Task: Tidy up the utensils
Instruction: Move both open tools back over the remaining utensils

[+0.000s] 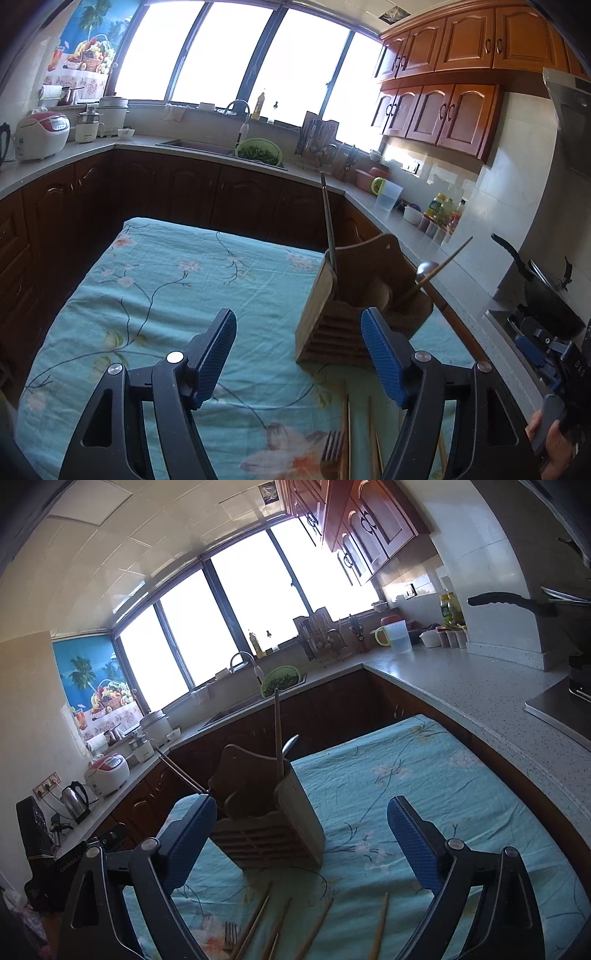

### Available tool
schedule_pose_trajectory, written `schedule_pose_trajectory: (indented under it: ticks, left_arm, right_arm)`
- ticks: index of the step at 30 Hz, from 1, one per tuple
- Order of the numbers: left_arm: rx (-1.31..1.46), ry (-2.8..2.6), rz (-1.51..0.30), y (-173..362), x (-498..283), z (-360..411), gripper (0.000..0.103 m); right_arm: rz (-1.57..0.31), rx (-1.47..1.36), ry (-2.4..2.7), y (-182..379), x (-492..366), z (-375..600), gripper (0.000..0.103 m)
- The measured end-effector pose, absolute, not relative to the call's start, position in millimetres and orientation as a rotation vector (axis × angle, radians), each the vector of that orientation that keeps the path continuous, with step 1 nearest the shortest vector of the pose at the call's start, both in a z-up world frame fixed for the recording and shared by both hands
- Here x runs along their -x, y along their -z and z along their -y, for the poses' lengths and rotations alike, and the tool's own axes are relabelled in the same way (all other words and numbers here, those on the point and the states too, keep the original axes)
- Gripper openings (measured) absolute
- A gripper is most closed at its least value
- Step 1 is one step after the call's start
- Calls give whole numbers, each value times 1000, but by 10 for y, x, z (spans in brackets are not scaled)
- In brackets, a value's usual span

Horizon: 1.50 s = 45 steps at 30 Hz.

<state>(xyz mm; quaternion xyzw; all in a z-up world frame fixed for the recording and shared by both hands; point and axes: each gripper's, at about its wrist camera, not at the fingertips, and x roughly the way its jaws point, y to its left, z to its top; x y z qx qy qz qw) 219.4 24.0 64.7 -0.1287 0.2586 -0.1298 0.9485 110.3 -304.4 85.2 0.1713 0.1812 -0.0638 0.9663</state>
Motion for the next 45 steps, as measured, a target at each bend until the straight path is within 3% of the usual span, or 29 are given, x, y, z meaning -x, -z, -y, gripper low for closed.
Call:
schedule_pose_trajectory:
  ticks: [20,42,45]
  left_arm:
    - [293,281,-690,-212,-1416,-287,70]
    - [174,341,-828,-10,-1908,95,68]
    - [145,356,-840,21,-2035,173,67]
  right_arm:
    - [-543,-317,192,-78,-412,2817,95]
    - [-646,-304,204,19,-716,2848,94]
    - [-672,-294,215,43,-825,2865,84]
